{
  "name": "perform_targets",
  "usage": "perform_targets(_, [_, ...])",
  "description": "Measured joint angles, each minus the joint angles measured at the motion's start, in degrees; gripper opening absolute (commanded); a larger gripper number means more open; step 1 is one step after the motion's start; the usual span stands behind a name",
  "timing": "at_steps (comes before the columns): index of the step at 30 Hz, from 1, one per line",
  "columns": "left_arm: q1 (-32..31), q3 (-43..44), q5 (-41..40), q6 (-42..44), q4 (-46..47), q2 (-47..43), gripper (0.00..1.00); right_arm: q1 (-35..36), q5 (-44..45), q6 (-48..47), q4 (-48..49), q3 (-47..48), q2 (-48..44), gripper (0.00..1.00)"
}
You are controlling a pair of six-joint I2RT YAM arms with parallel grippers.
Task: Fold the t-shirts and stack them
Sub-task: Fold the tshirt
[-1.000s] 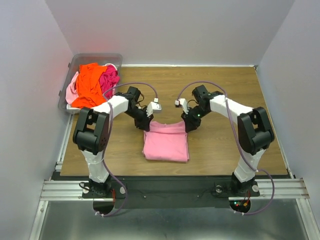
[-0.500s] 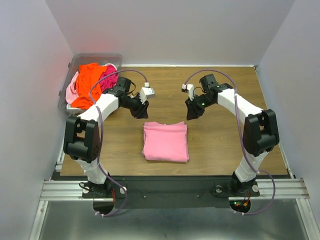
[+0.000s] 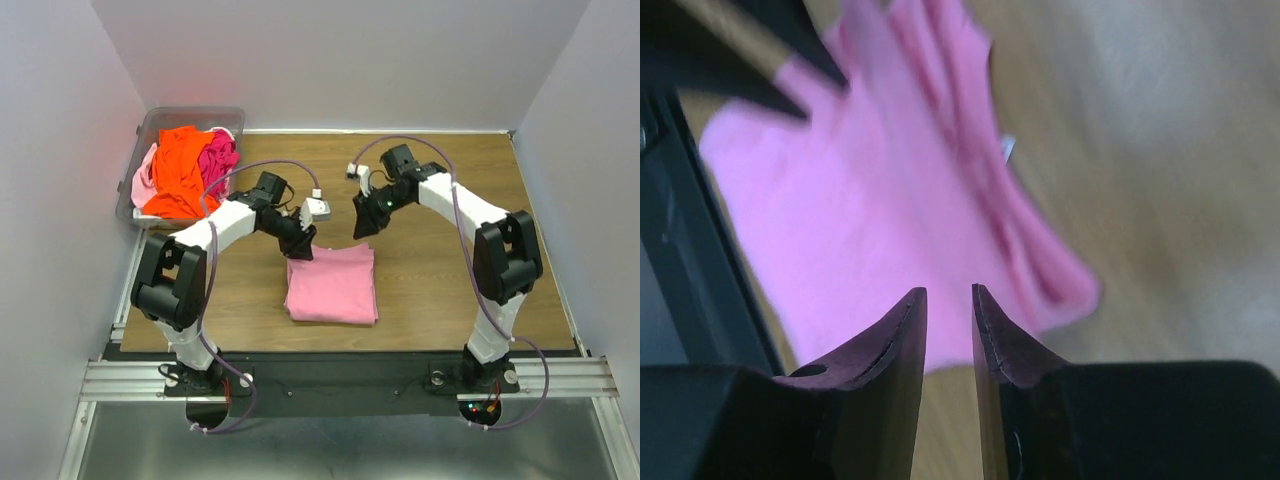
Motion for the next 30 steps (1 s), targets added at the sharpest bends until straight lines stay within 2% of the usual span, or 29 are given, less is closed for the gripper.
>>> perform_targets(4, [-4.1,0.2,-1.5,1.5,2.8,0.0,0.50,0.0,-2.2,3.8,2.6,10.4,8.1,0.29])
perform_targets(8, [-6.1,0.2,-3.7,2.0,6.6,0.0,0.50,0.0,-4.9,8.2,4.2,14.3,15.2,0.29])
perform_targets(17, [-8.0,0.1,-9.3,4.0,13.7,2.5,0.51,0.0,-10.6,15.3,5.2,14.7,23.0,0.29])
perform_targets(18, [-8.2,0.1,-9.5,4.1,13.9,2.8,0.62,0.0,-11.1,15.8,5.4,14.7,23.2,0.28])
perform_targets(23, [-9.3,0.2,-9.8,4.8,15.1,5.9,0.60,0.0,-12.4,16.7,5.9,15.0,23.3,0.28])
perform_targets(26, [-9.4,0.9,-10.0,4.9,14.8,8.2,0.50,0.0,-12.5,17.1,6.0,15.0,23.3,0.28])
perform_targets(27, [-9.5,1.2,-10.0,4.8,14.6,8.9,0.38,0.0,-12.6,17.2,6.0,15.0,23.3,0.28])
perform_targets(28, [-9.5,1.6,-10.0,4.9,14.2,9.4,0.31,0.0,-12.7,17.2,6.0,15.0,23.3,0.28])
perform_targets(29, [-9.5,2.1,-10.0,4.9,13.7,10.0,0.18,0.0,-12.7,17.3,6.1,15.0,23.3,0.28])
perform_targets(30, [-9.6,2.4,-9.9,5.1,13.2,10.2,0.13,0.0,-12.8,17.4,6.1,15.0,23.3,0.28])
